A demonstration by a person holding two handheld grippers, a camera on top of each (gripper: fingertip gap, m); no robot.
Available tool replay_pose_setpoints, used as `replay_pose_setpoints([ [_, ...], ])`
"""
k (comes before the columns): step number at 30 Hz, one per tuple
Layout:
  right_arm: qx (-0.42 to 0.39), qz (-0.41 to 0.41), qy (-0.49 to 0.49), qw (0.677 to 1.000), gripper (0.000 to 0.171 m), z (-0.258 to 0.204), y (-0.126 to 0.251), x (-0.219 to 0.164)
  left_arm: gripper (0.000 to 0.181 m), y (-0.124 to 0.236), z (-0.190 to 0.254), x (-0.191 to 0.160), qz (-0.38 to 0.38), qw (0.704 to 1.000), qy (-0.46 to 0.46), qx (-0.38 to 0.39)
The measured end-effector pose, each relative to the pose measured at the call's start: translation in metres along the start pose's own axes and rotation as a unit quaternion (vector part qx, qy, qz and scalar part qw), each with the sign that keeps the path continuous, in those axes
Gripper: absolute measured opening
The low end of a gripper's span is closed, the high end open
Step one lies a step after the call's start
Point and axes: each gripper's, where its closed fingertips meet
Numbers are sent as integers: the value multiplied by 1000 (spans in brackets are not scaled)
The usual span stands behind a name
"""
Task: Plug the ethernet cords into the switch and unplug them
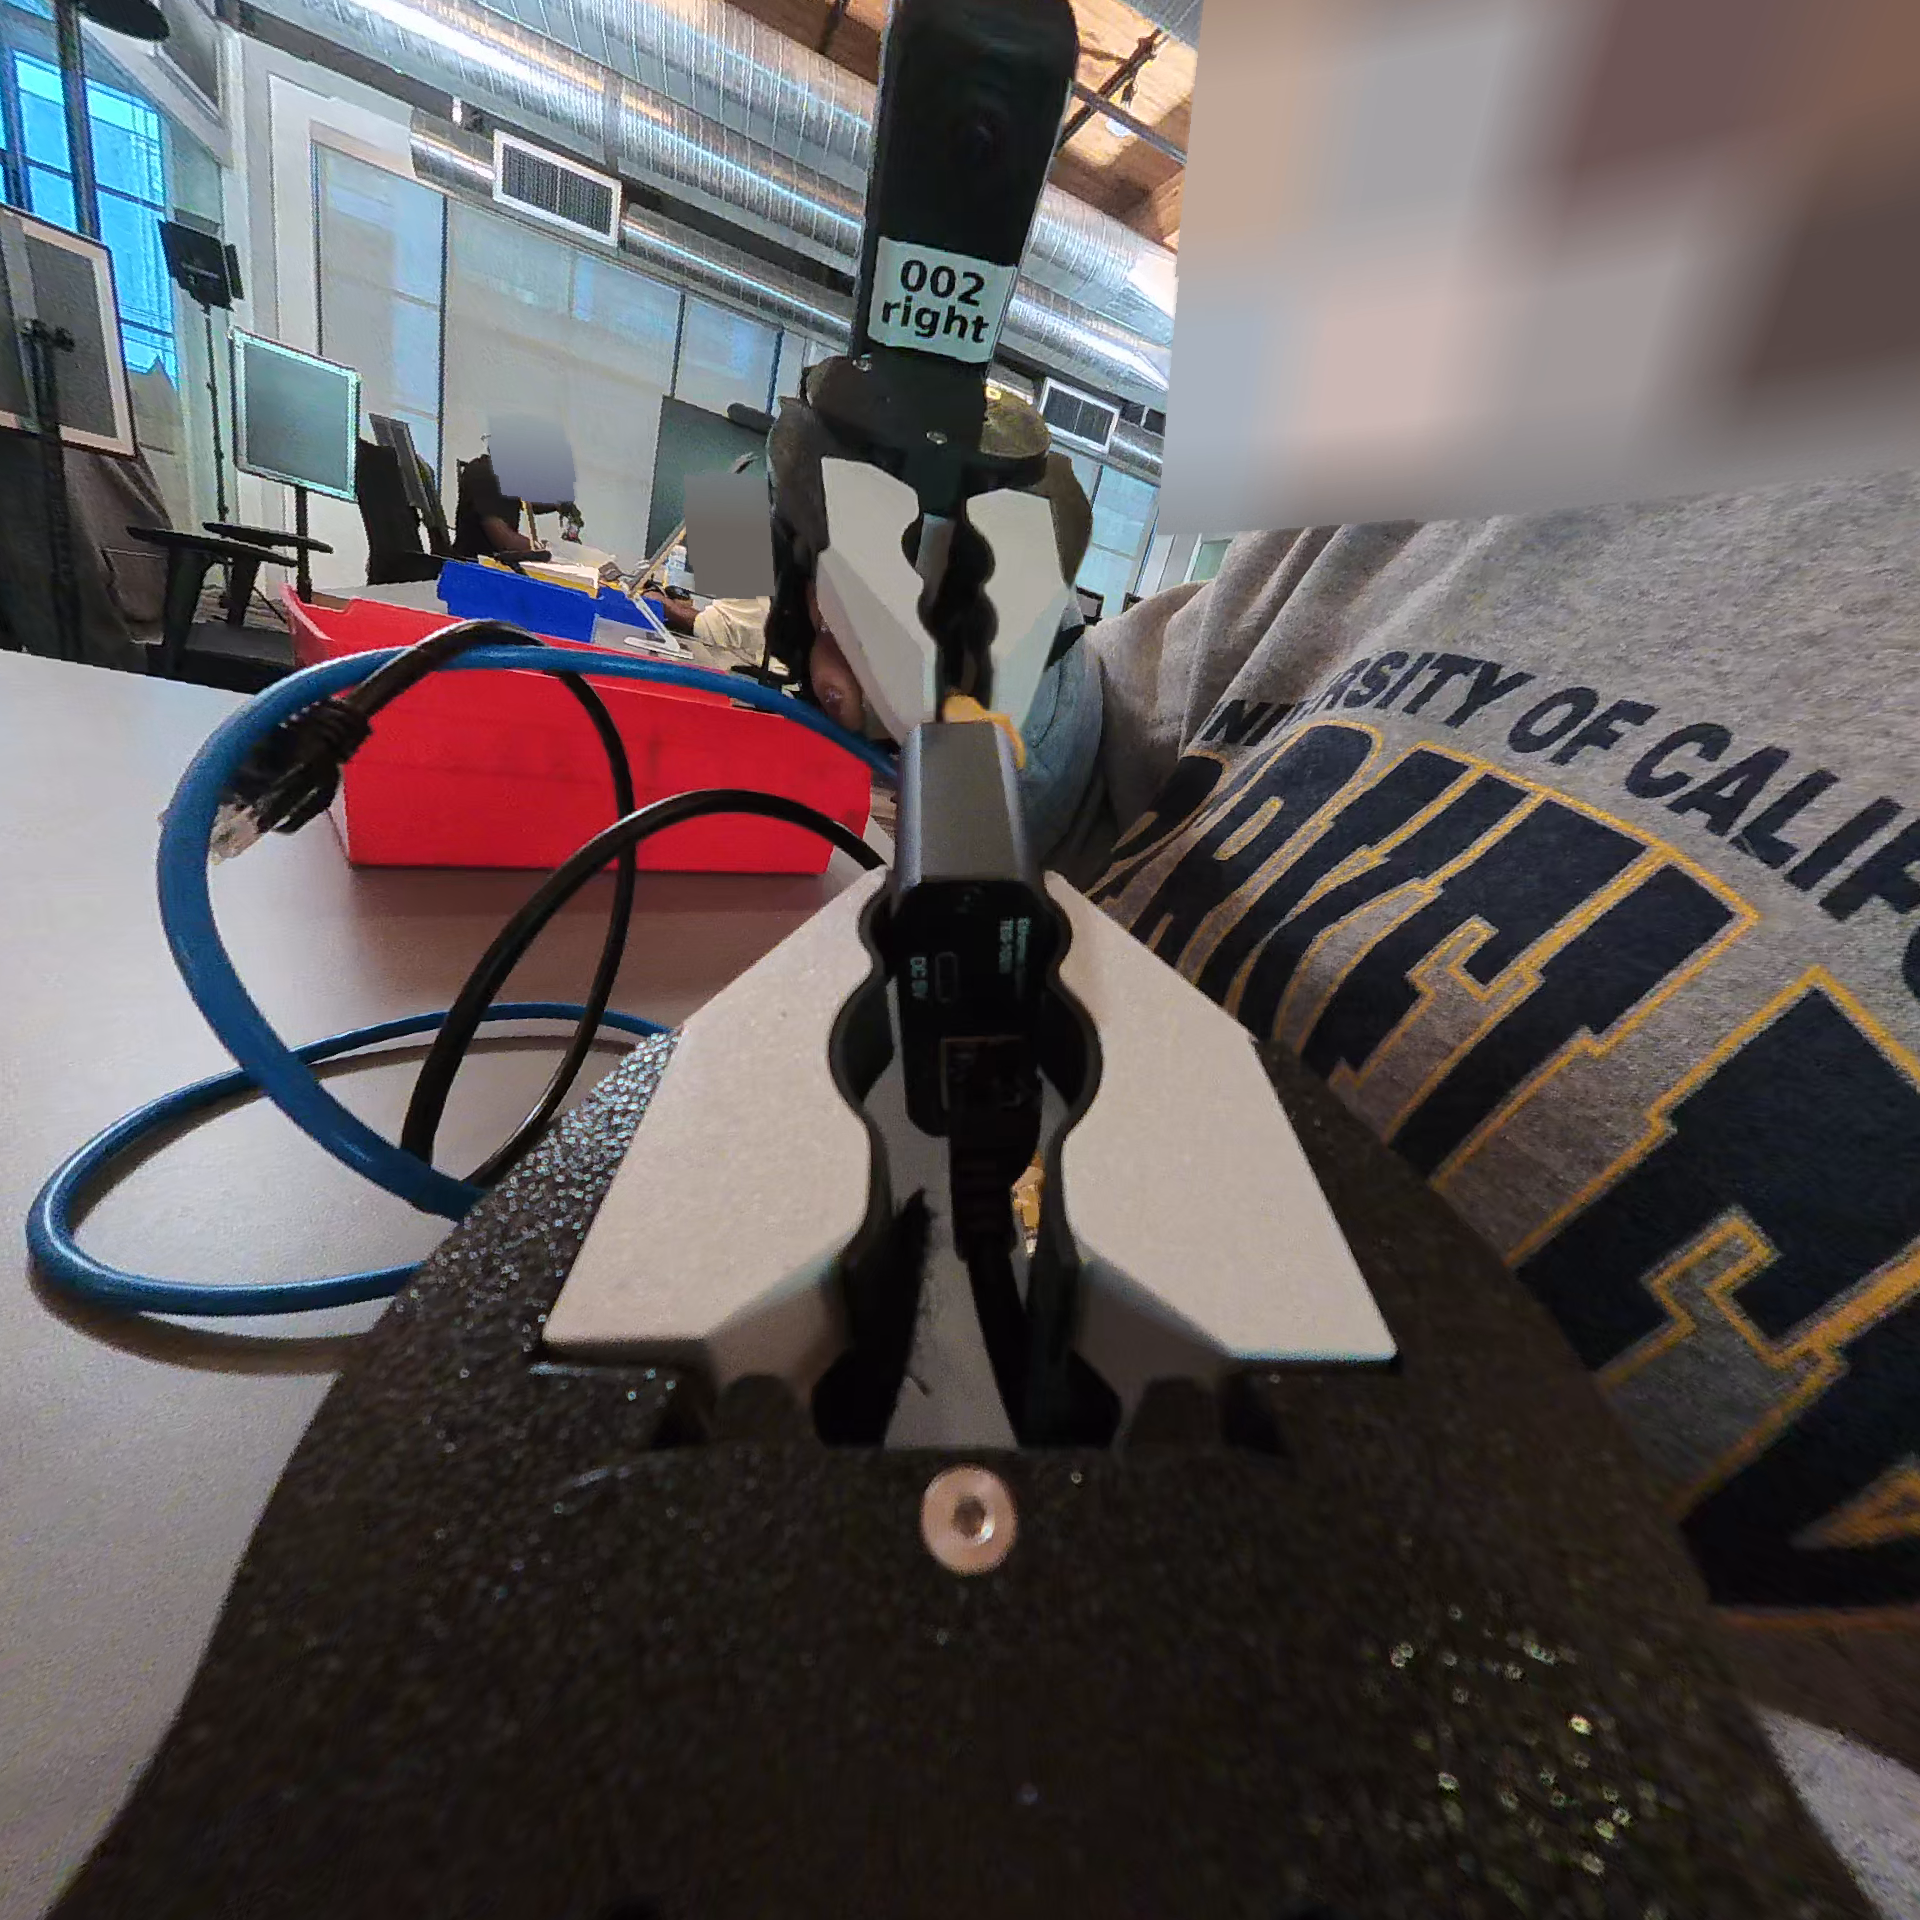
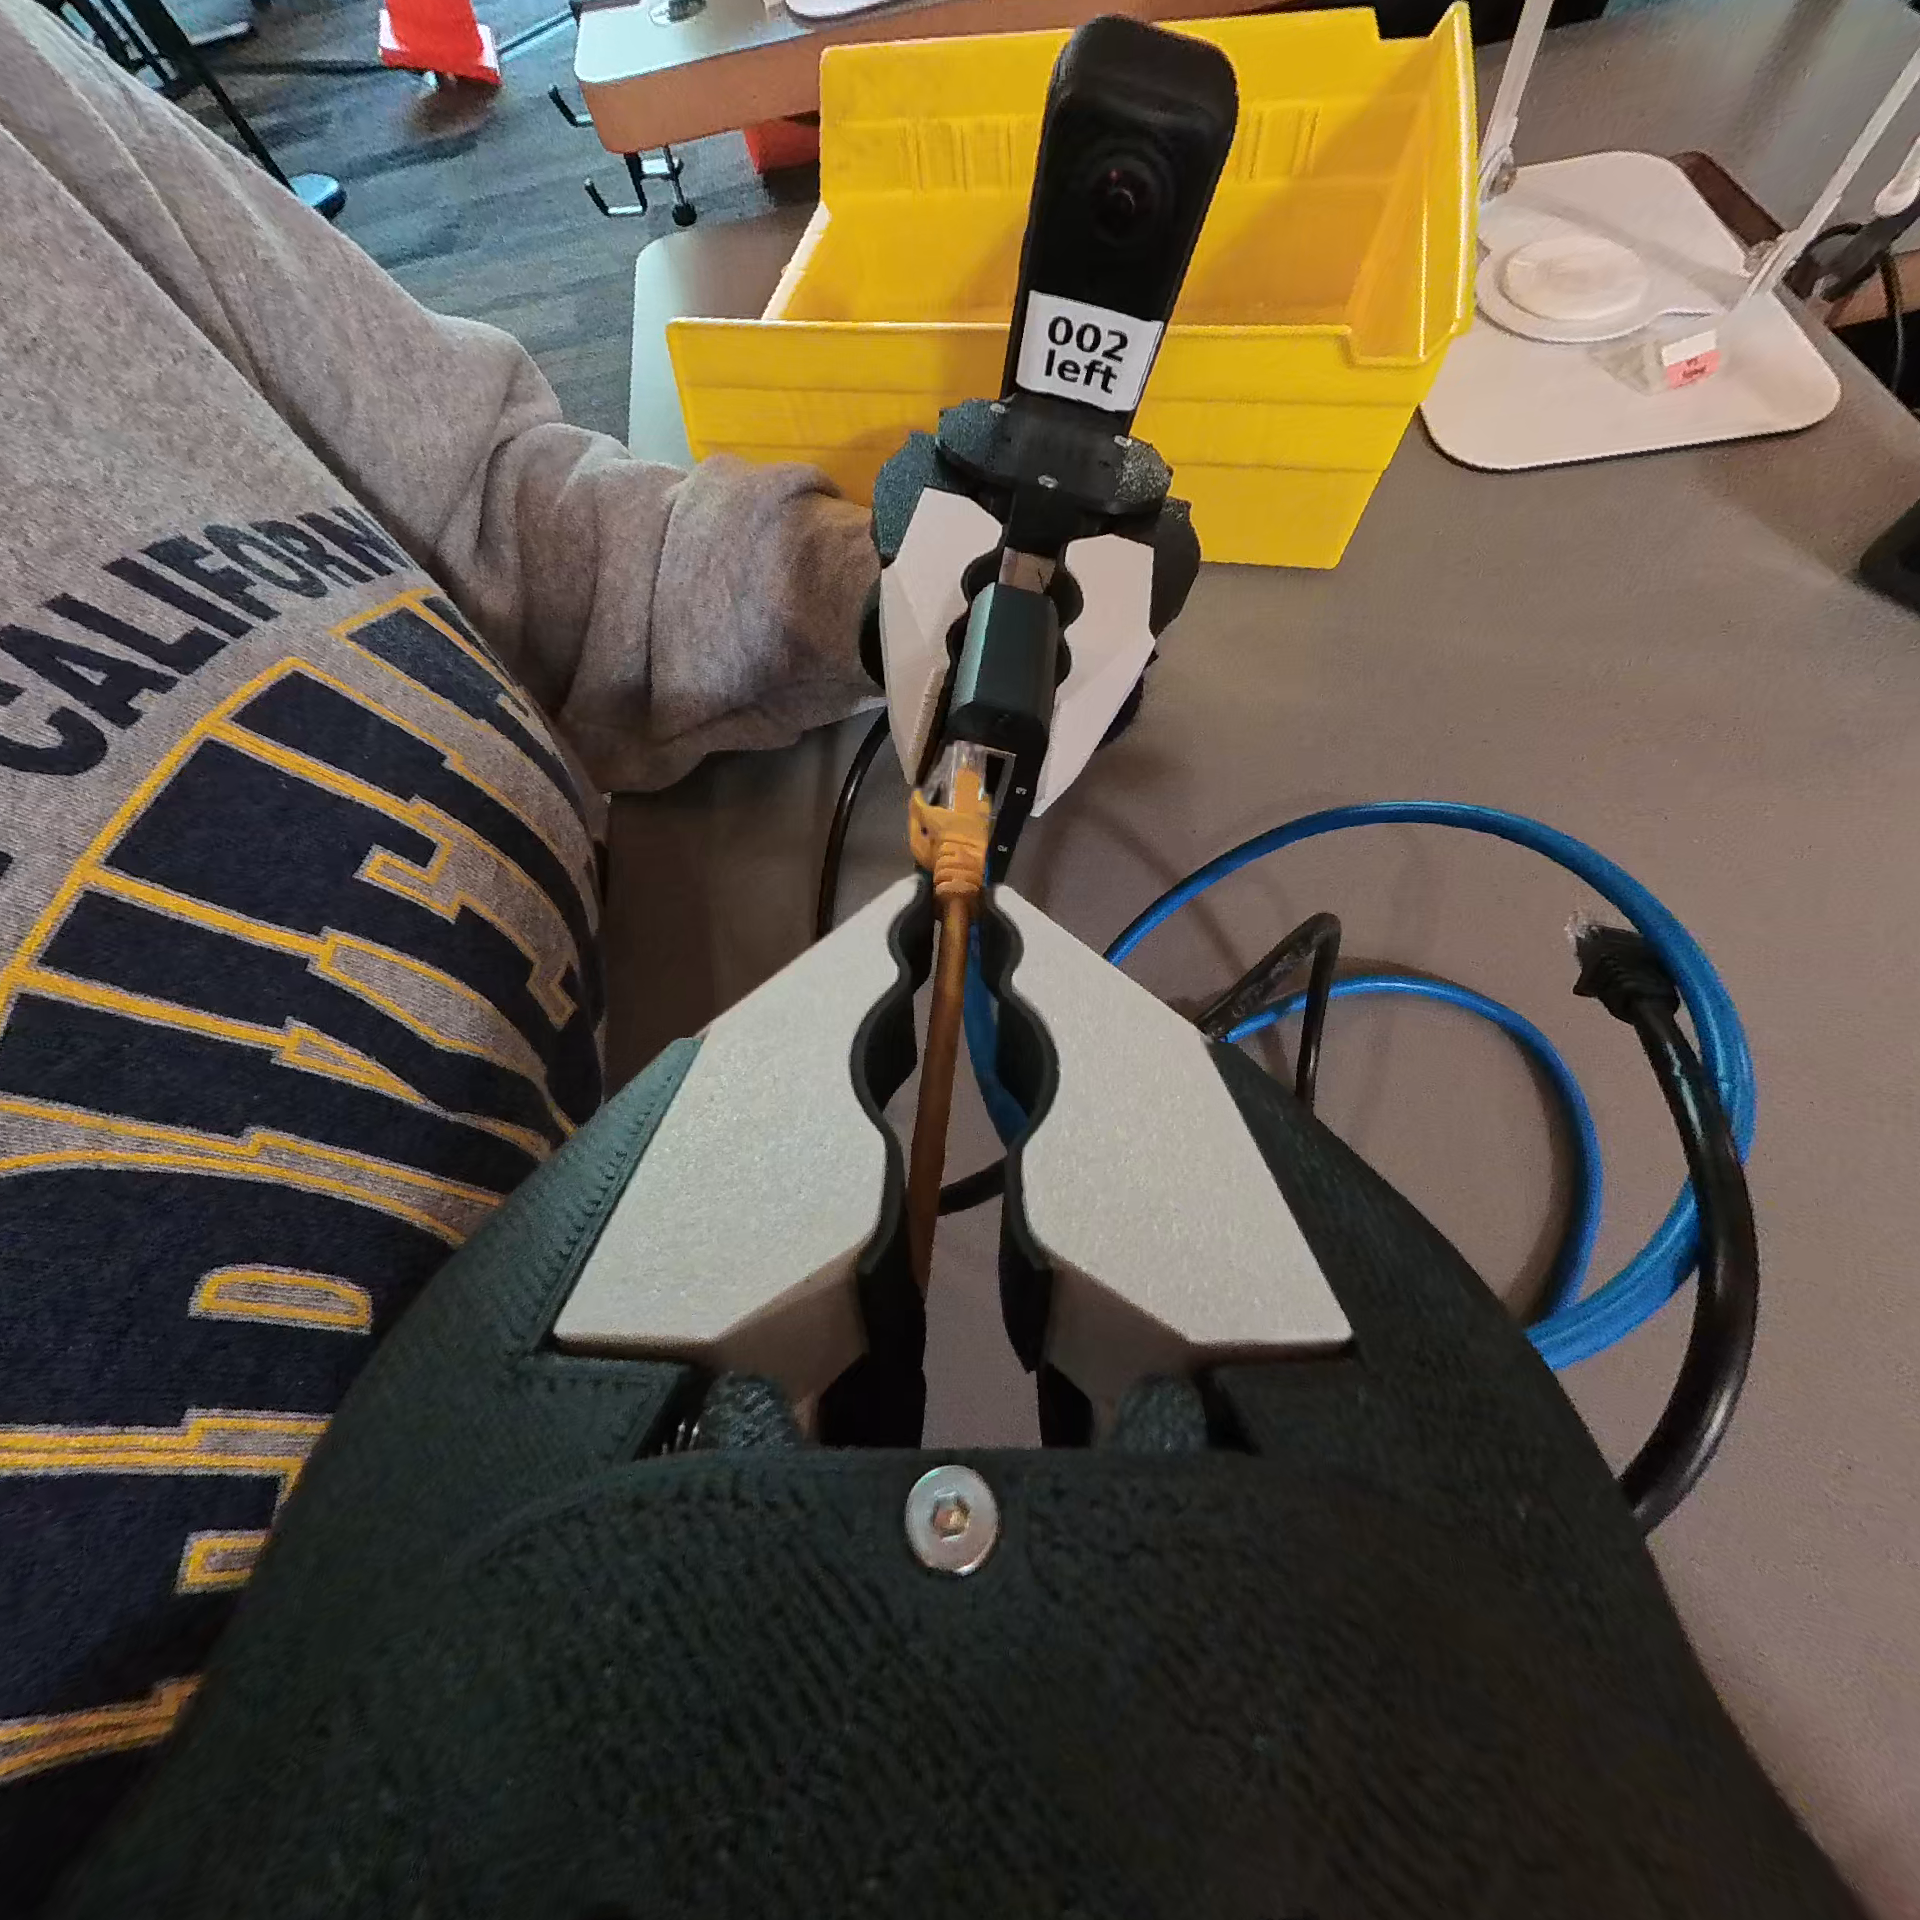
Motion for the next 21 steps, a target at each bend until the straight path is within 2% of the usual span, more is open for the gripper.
replay_pose_setpoints([
  [21,4,-4,-14,1000,6,2,-1,-4,22,1,1,-2,-4,1000,-3,0],
])
Point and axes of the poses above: each gripper's, where its closed fingertips meet, y back along the fingers, x out of its top, z = x × y across the jaws, and after that the axes turned 3 degrees about x, right-handed
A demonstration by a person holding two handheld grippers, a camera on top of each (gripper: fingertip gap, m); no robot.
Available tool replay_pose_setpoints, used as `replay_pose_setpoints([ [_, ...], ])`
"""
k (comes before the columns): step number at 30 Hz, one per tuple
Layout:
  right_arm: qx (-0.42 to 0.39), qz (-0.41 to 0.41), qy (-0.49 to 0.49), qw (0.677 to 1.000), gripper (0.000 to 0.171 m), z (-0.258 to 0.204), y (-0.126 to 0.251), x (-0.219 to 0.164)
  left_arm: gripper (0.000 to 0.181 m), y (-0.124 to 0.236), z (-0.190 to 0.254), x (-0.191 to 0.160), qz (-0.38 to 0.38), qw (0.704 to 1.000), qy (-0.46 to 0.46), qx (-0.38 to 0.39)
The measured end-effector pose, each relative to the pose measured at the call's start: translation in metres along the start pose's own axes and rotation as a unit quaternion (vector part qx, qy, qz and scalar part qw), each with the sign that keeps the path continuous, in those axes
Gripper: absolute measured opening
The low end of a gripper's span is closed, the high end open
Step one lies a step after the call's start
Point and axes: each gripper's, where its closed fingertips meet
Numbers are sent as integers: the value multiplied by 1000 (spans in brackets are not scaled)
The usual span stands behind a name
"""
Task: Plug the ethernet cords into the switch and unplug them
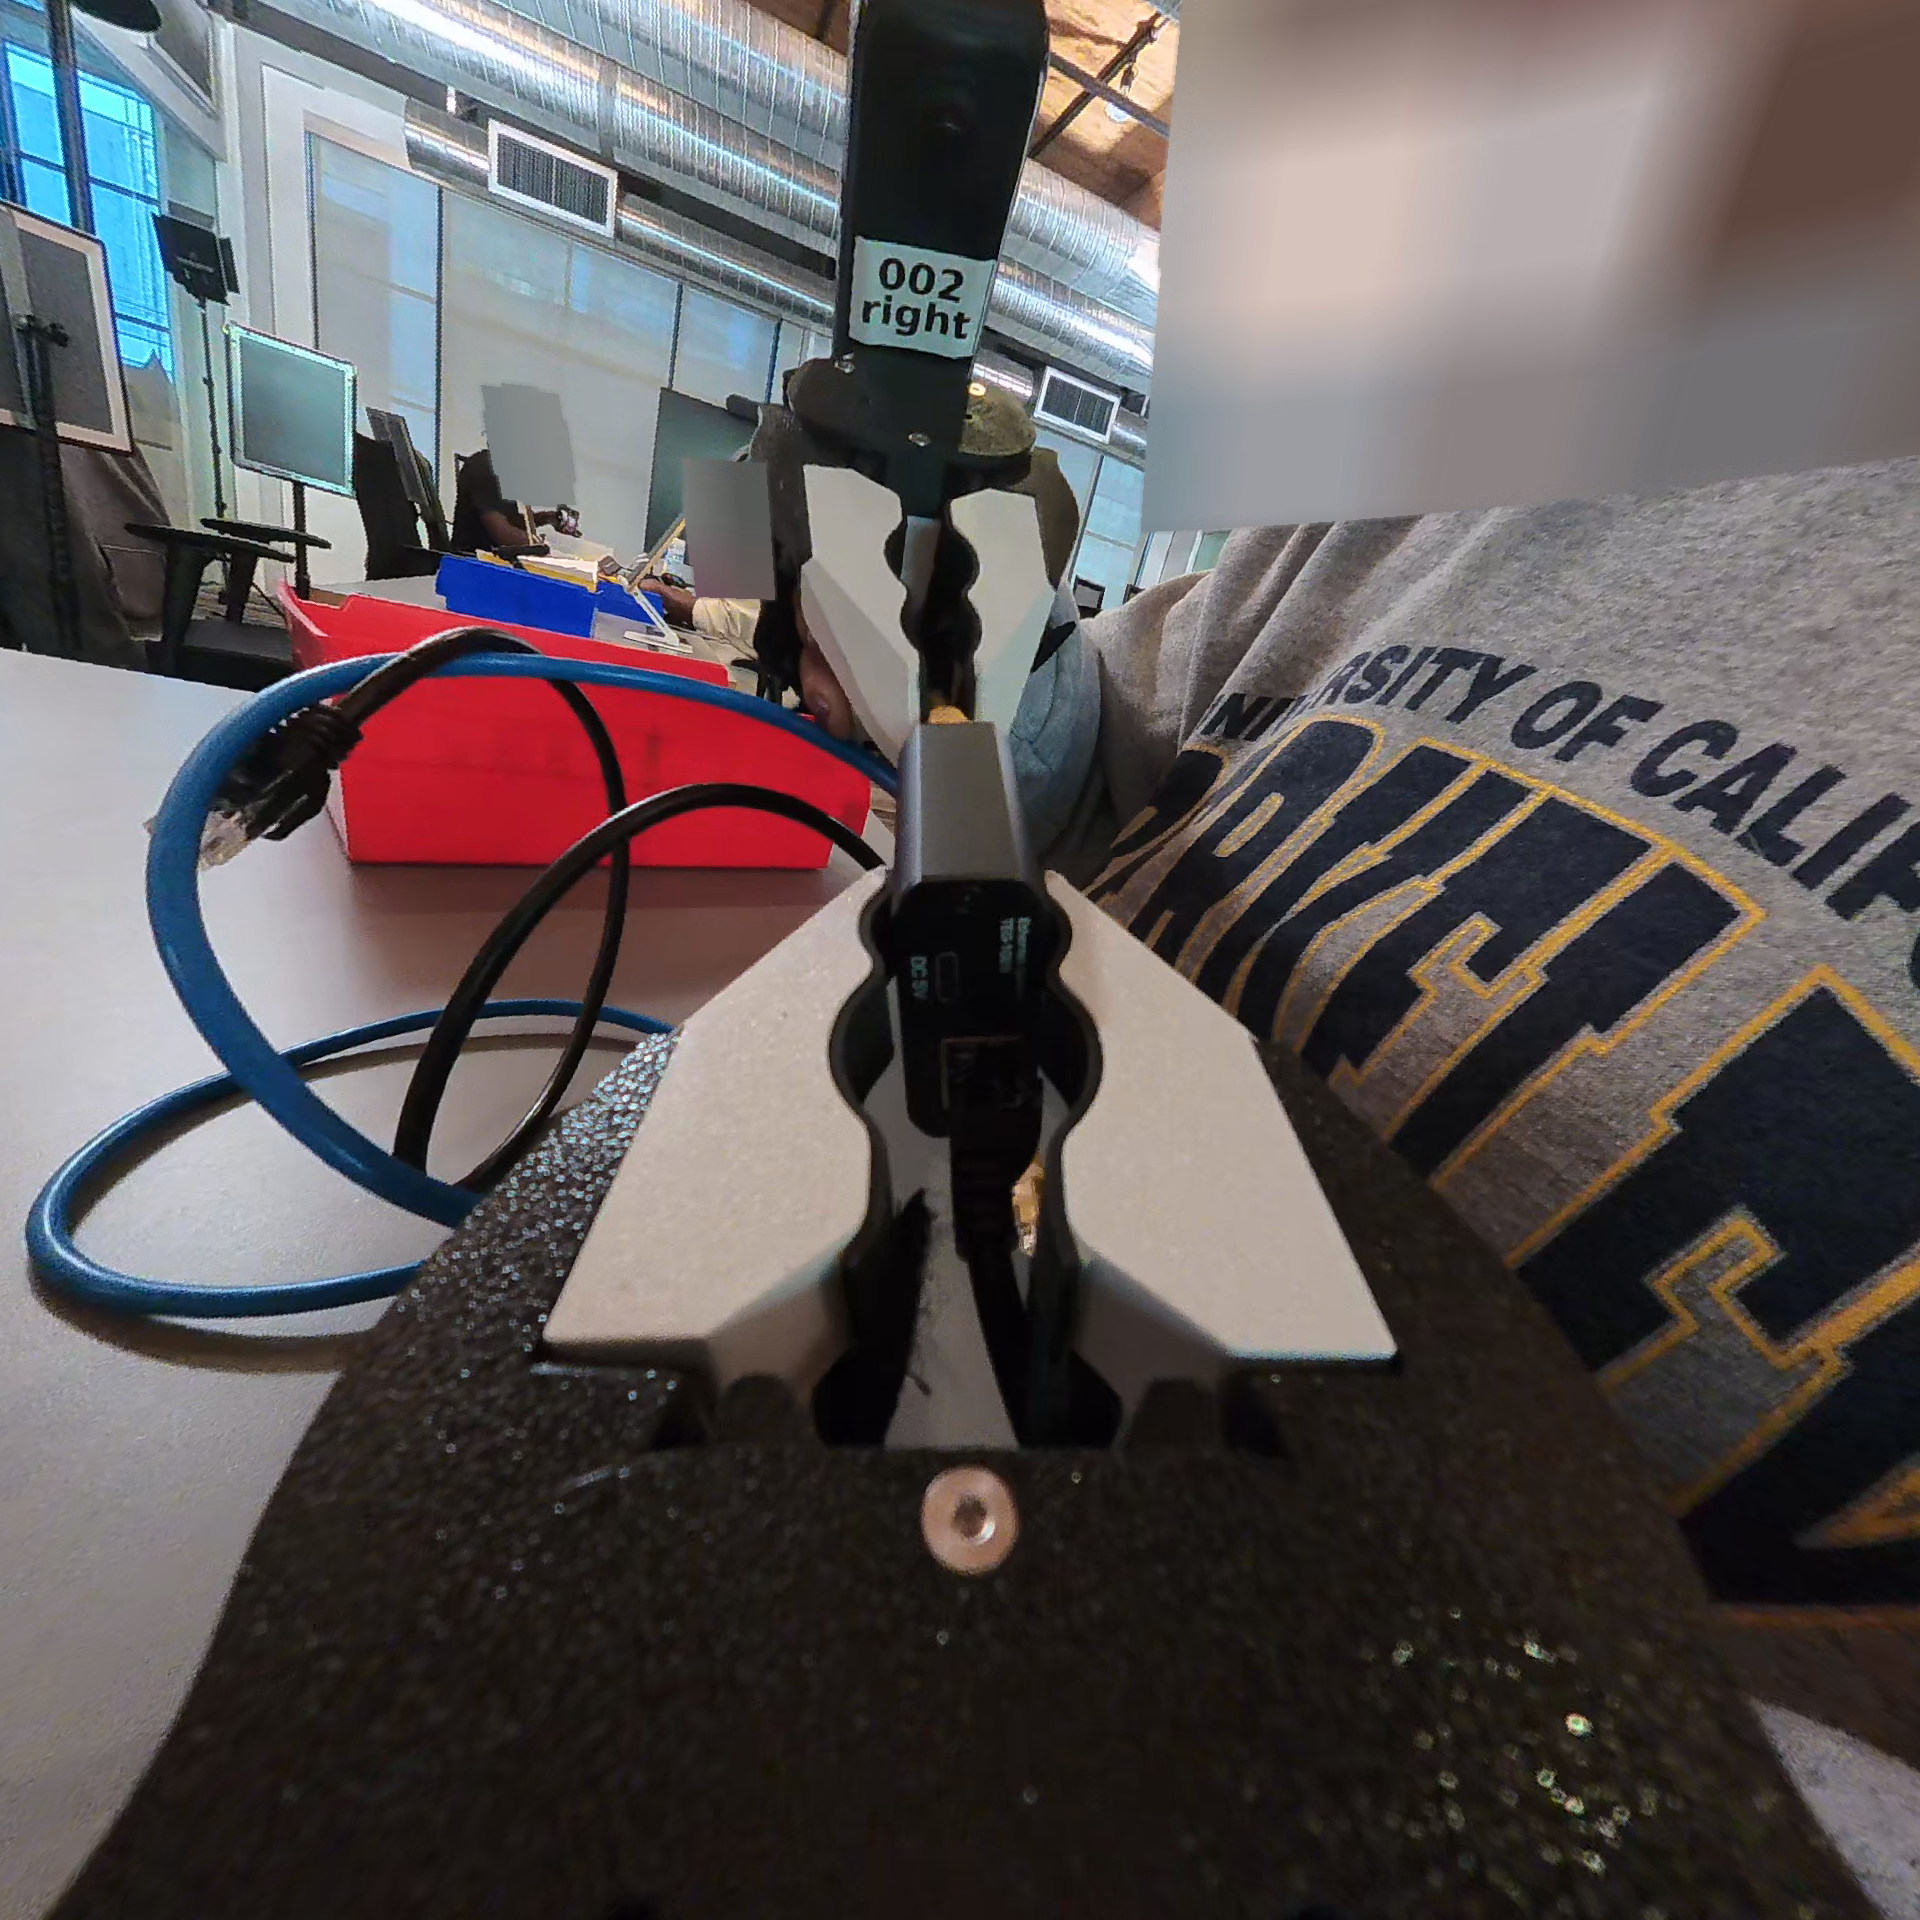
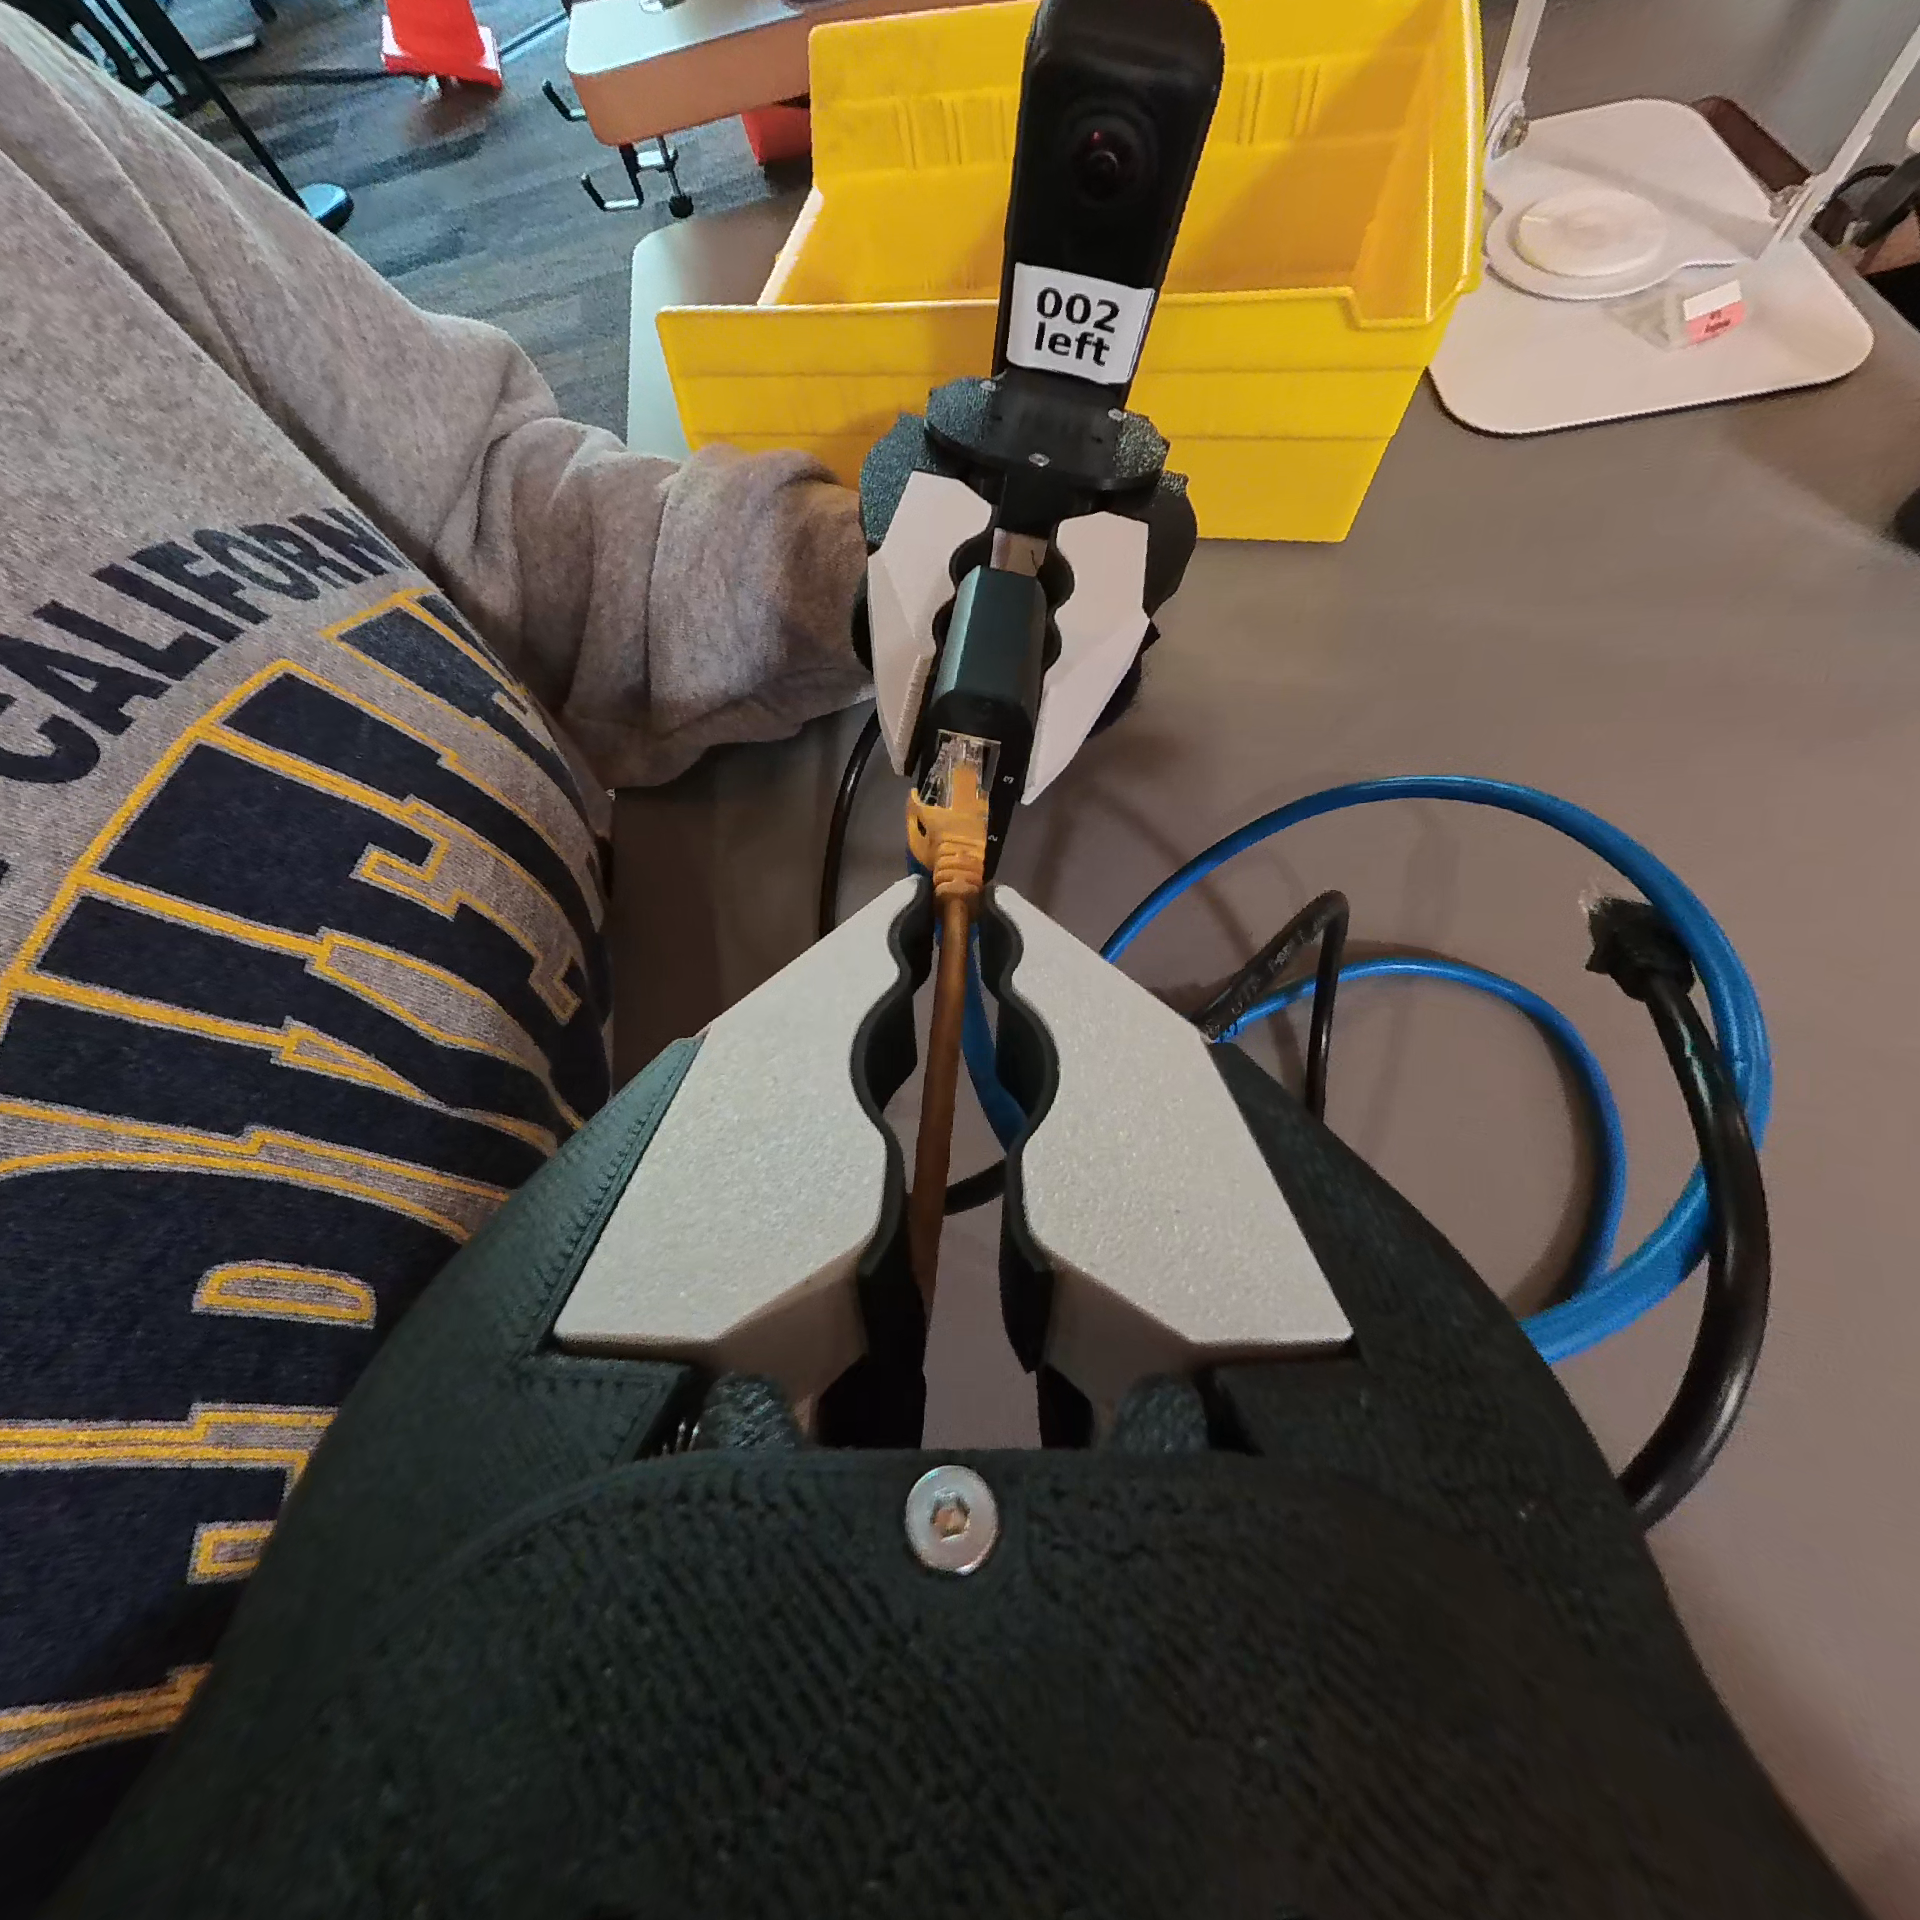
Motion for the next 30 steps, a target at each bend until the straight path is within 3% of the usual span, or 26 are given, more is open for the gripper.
replay_pose_setpoints([
  [14,-11,-4,-10,1000,6,2,-1,-2,22,0,-1,0,-2,1000,-2,4],
  [30,-36,49,-18,998,8,6,-2,1,22,-1,-4,0,-5,1000,0,13],
])
Point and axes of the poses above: each gripper's, where its closed fingertips meet, y back along the fingers, x out of its top, z = x × y across the jaws, and after that the axes turned 3 degrees about x, right-handed
